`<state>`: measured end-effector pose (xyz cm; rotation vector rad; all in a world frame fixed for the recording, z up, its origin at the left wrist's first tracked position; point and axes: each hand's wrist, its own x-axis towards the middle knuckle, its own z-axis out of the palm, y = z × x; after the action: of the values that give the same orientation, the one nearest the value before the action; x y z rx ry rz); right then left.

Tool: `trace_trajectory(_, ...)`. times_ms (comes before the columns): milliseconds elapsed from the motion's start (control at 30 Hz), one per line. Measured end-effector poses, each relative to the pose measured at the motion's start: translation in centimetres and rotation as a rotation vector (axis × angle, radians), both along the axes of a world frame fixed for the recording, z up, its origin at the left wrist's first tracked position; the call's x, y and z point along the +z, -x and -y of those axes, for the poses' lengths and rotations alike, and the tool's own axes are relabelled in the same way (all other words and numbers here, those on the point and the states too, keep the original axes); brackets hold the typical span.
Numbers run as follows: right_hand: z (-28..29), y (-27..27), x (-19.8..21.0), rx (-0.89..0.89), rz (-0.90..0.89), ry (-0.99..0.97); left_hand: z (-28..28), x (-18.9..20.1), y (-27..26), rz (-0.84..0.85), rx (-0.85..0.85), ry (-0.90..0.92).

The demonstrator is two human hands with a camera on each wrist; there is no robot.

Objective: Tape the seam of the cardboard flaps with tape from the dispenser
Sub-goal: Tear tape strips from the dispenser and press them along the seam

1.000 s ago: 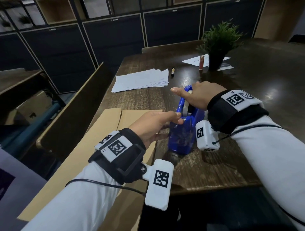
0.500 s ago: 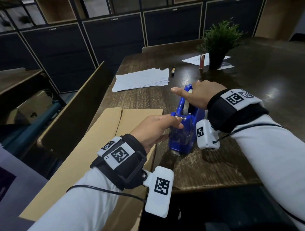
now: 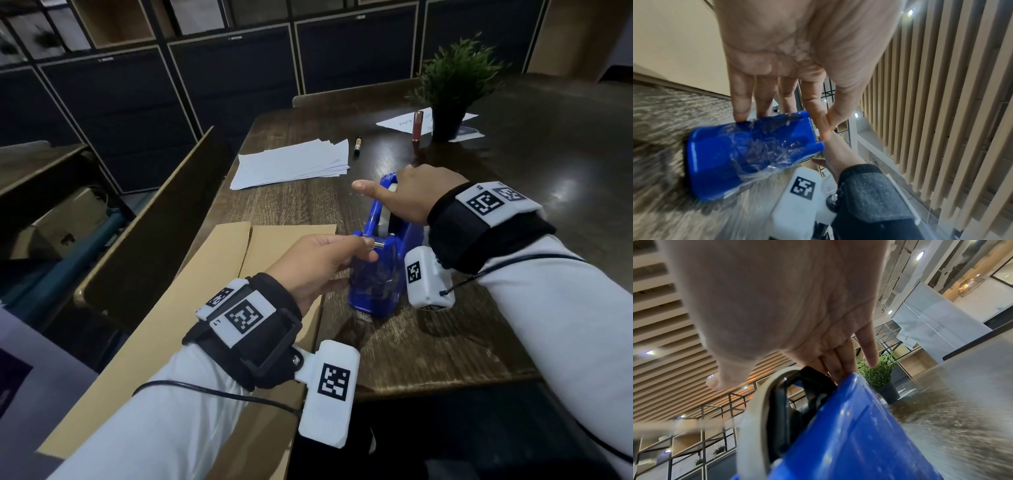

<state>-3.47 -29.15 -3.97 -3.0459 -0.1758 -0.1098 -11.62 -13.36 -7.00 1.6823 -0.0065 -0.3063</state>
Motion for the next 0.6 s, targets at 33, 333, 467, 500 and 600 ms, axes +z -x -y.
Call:
trace_trajectory(33, 0.0, 0.0, 0.0, -0.002, -0.002, 0.002, 0.0, 0.1, 0.0, -0.007, -0.003, 0.003)
trace_trajectory(333, -0.1, -0.1, -0.1, -0.002, -0.004, 0.017, -0.1, 0.1, -0.1, -0.008, -0.046, 0.022)
trace_trajectory(467, -0.1, 0.0, -0.1, -0.016, -0.012, 0.025, -0.3, -0.6, 0.1, -0.001, -0.041, 0.014)
trace_trajectory(500, -0.1, 0.0, -0.1, -0.015, -0.009, 0.029, -0.3, -0.7, 0.1, 0.006, -0.040, 0.011)
trace_trajectory(600, -0.2, 0.1, -0.1, -0.010, -0.006, 0.037, -0.3, -0.9, 0.2, 0.049, -0.057, -0.028)
